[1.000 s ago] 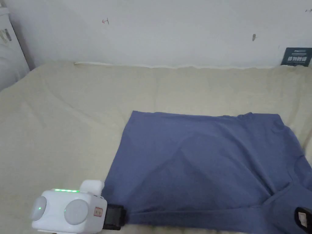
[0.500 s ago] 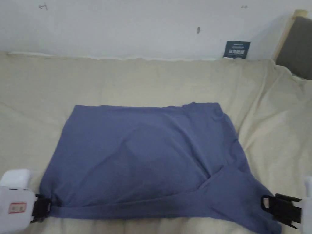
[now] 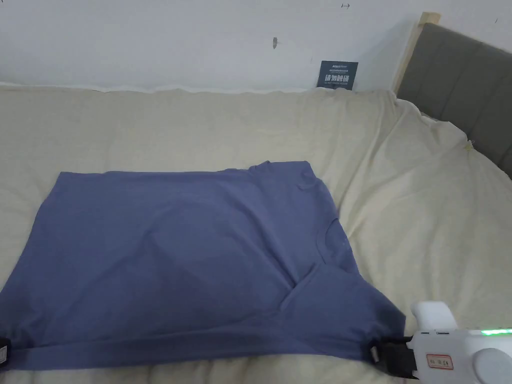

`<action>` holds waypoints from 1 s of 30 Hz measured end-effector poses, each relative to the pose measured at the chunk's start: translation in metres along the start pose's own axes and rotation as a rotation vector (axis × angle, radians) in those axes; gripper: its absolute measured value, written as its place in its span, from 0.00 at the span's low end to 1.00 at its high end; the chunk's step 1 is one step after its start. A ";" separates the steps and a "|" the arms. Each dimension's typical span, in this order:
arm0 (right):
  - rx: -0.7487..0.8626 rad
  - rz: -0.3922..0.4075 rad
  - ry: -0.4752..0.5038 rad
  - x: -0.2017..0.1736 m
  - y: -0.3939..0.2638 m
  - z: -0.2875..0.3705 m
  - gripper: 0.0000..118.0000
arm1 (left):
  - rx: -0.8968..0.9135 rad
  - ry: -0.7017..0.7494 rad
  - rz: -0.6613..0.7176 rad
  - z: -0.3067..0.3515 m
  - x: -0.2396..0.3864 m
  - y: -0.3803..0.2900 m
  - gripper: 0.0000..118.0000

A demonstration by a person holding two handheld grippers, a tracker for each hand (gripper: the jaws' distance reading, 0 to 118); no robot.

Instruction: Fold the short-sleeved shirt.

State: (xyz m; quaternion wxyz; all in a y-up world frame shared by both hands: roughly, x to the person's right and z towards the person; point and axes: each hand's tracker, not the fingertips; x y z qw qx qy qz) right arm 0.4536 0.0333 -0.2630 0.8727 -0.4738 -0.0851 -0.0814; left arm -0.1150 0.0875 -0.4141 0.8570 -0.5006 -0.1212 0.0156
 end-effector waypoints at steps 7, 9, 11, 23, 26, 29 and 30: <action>0.043 0.021 0.079 -0.009 0.007 0.037 0.04 | 0.007 -0.029 0.035 0.005 -0.005 -0.002 0.08; 0.042 0.043 0.089 -0.009 0.008 0.045 0.04 | 0.007 -0.039 0.038 0.009 -0.006 -0.002 0.08; 0.045 0.041 0.094 -0.009 0.009 0.054 0.04 | 0.004 -0.041 0.030 0.014 -0.007 -0.003 0.08; -0.077 0.020 0.126 -0.014 0.076 0.083 0.04 | -0.141 -0.085 -0.025 0.032 -0.014 0.054 0.08; -0.141 -0.016 0.139 -0.012 0.123 0.061 0.04 | -0.192 -0.088 -0.018 0.007 -0.019 0.092 0.08; -0.142 -0.015 0.114 -0.014 0.173 0.029 0.04 | -0.217 -0.089 0.006 -0.023 -0.022 0.135 0.08; -0.154 -0.017 0.108 -0.017 0.193 0.017 0.04 | -0.227 -0.101 0.016 -0.036 -0.022 0.152 0.08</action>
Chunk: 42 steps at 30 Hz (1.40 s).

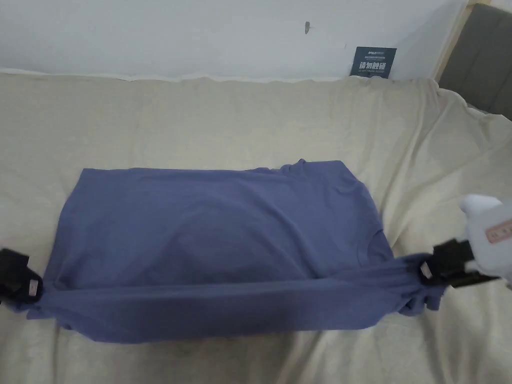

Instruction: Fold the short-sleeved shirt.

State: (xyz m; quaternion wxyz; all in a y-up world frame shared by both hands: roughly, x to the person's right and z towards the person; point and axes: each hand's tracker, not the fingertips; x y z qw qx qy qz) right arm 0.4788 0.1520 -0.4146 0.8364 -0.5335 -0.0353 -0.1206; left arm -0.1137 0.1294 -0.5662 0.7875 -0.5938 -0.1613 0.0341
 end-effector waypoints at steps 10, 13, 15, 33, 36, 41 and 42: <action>-0.092 -0.102 -0.136 -0.018 0.109 -0.106 0.08 | -0.049 0.007 0.150 -0.077 -0.022 0.098 0.14; -0.039 -0.094 -0.134 -0.017 0.109 -0.109 0.75 | 0.007 0.032 0.226 -0.076 -0.032 0.094 0.85; 0.041 -0.124 -0.138 -0.012 0.104 -0.104 0.88 | 0.070 0.037 0.248 -0.070 -0.040 0.085 0.94; 0.622 -0.134 0.165 -0.068 -0.105 0.024 0.00 | 0.579 0.075 0.006 0.038 0.007 -0.144 0.00; 0.610 -0.127 0.187 -0.078 -0.129 0.017 0.00 | 0.571 0.000 0.053 0.037 0.000 -0.168 0.00; 0.582 -0.028 0.186 -0.096 -0.142 0.018 0.00 | 0.459 -0.039 0.082 0.029 -0.008 -0.138 0.00; 0.571 0.001 0.199 -0.098 -0.140 0.022 0.00 | 0.409 0.003 0.070 0.024 -0.008 -0.118 0.00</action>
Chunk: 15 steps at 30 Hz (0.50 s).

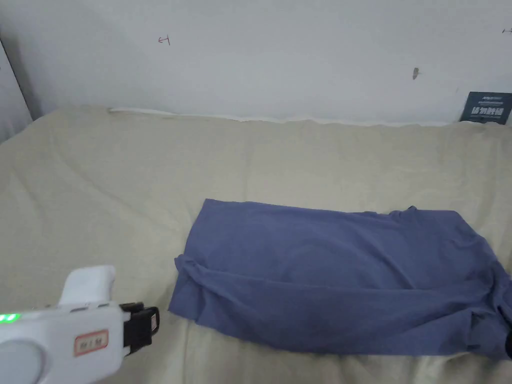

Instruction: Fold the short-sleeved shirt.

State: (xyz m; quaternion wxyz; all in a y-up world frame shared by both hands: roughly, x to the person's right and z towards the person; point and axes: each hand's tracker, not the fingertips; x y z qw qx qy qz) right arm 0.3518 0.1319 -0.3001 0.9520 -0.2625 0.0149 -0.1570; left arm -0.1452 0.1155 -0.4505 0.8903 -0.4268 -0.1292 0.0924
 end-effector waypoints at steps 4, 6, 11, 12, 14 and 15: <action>-0.030 0.036 0.029 -0.006 0.007 -0.004 0.00 | -0.190 0.049 -0.103 -0.061 -0.004 0.056 0.01; -0.049 0.014 0.069 -0.005 0.006 -0.008 0.00 | -0.301 0.093 -0.085 -0.093 -0.005 0.072 0.51; -0.101 -0.009 0.108 0.000 0.001 -0.017 0.00 | -0.383 0.246 -0.209 -0.142 0.005 0.082 1.00; -0.110 0.004 0.104 -0.001 0.000 -0.017 0.00 | -0.390 0.238 -0.214 -0.149 0.007 0.083 1.00; -0.129 0.039 0.090 0.000 -0.003 -0.022 0.00 | -0.434 0.284 -0.233 -0.160 0.009 0.079 1.00; -0.142 0.055 0.092 0.002 -0.004 -0.025 0.00 | -0.456 0.313 -0.246 -0.166 0.010 0.078 1.00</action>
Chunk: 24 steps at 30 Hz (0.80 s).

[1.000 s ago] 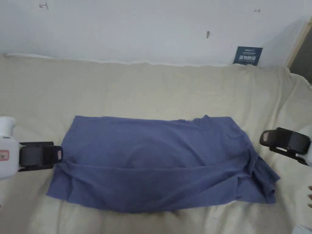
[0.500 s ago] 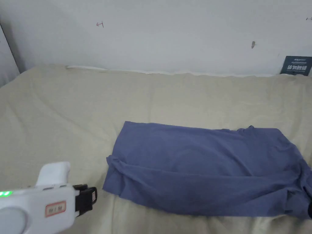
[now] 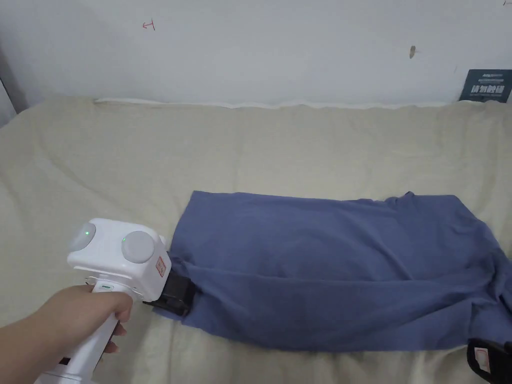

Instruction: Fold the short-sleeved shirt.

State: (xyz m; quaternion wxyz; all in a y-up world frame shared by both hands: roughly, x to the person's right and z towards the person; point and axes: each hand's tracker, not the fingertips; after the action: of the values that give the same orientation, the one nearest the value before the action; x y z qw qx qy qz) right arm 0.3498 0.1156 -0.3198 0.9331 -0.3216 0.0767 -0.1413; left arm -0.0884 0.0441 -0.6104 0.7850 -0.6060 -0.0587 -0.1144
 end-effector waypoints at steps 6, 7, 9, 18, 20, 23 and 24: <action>-0.024 0.012 0.014 0.005 -0.001 -0.011 0.00 | 0.024 -0.069 -0.084 0.012 0.017 0.002 0.58; -0.022 0.003 0.014 0.007 0.000 -0.013 0.00 | 0.011 -0.109 -0.062 0.012 0.018 0.005 0.43; -0.018 -0.026 0.005 0.010 0.003 -0.014 0.00 | 0.006 -0.061 -0.058 0.012 0.022 0.007 0.14; -0.087 -0.129 -0.151 0.096 0.068 -0.017 0.00 | 0.023 -0.176 0.031 0.037 0.003 -0.004 0.09; -0.206 -0.156 -0.178 0.117 0.081 -0.029 0.00 | 0.049 -0.190 0.027 0.046 0.003 -0.007 0.08; -0.261 -0.234 -0.199 0.146 0.094 -0.049 0.02 | 0.076 -0.233 0.042 0.057 0.000 -0.008 0.08; -0.299 -0.271 -0.192 0.153 0.098 -0.057 0.18 | 0.080 -0.245 0.056 0.059 0.000 -0.009 0.08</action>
State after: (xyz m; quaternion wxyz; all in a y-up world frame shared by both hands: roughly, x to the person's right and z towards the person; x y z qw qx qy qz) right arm 0.5031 0.1085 -0.4330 0.8505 -0.4758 -0.0363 -0.2213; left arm -0.0884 0.0990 -0.5864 0.7984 -0.5850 -0.1418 -0.0154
